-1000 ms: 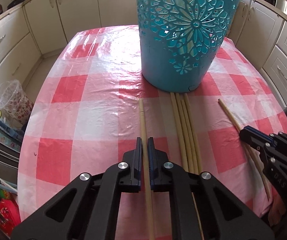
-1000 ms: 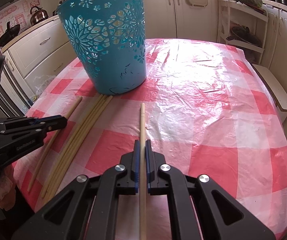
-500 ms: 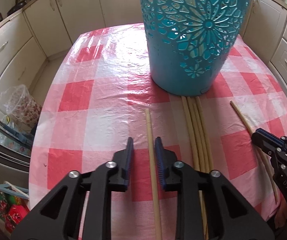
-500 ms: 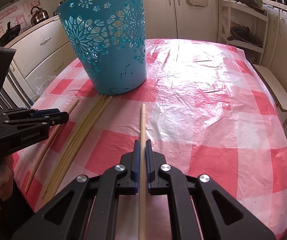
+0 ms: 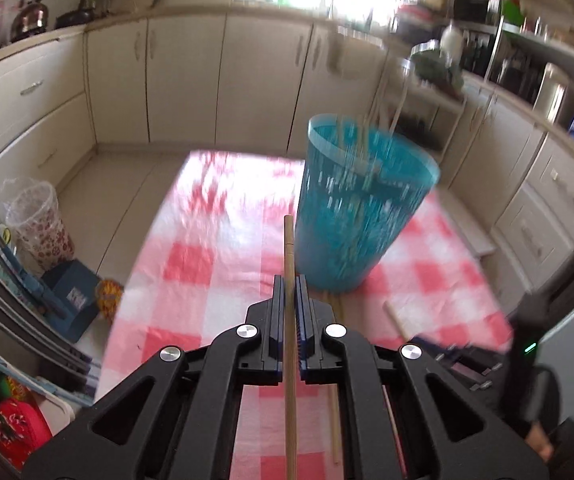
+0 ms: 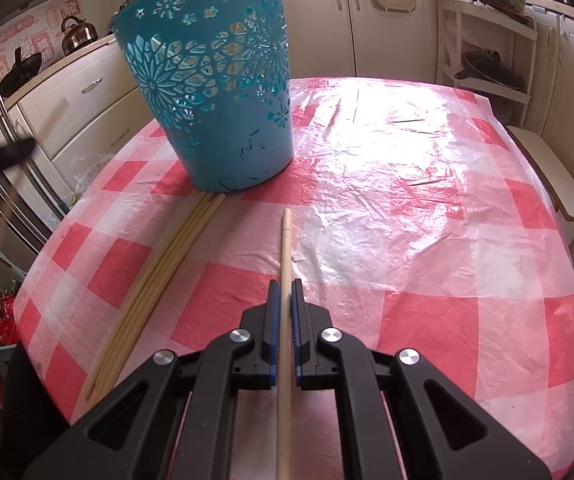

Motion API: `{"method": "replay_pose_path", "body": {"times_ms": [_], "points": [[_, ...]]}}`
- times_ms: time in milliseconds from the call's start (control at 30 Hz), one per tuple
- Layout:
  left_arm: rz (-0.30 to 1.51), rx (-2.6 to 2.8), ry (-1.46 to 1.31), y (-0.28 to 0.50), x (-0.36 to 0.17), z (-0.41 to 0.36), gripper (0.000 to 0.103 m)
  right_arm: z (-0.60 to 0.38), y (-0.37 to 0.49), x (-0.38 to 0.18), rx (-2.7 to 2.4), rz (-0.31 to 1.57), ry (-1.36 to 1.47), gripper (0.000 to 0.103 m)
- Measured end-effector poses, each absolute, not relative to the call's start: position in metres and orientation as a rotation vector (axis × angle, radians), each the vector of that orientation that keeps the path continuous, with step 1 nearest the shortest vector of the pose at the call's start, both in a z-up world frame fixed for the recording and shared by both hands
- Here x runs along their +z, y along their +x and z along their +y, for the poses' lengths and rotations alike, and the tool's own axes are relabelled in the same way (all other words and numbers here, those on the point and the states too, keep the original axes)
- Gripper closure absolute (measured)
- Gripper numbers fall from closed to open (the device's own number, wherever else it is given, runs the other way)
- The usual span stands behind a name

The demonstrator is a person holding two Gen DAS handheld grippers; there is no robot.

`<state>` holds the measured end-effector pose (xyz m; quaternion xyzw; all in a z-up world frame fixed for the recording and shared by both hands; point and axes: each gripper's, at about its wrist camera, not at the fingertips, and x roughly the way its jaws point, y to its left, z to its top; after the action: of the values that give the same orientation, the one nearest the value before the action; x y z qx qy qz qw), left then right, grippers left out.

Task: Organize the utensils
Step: 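Lift the left gripper's stick over the teal cup and open to drop it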

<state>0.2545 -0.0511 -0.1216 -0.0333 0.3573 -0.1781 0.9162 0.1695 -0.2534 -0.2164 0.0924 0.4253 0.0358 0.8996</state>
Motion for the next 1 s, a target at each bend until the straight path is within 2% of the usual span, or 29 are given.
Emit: {"method": "replay_pose_path", "body": {"times_ms": [267,500,733,1000], "points": [[0.501,-0.41,-0.167,0.26,-0.035,-0.059,0.098,-0.257,0.169,-0.217,0.081,0.876,0.224,0.097],[0.375,-0.375,-0.23,0.299,0.004,-0.082,0.098,-0.259,0.169,-0.218,0.09,0.874,0.241,0.096],[0.33,-0.312,-0.272,0.343,0.003,-0.101,0.098,-0.26,0.169,-0.217,0.104,0.872,0.255,0.093],[0.333,-0.238,-0.288,0.382,-0.032,-0.115,0.098,-0.265,0.17,-0.218,0.121,0.873,0.297,0.093]]}}
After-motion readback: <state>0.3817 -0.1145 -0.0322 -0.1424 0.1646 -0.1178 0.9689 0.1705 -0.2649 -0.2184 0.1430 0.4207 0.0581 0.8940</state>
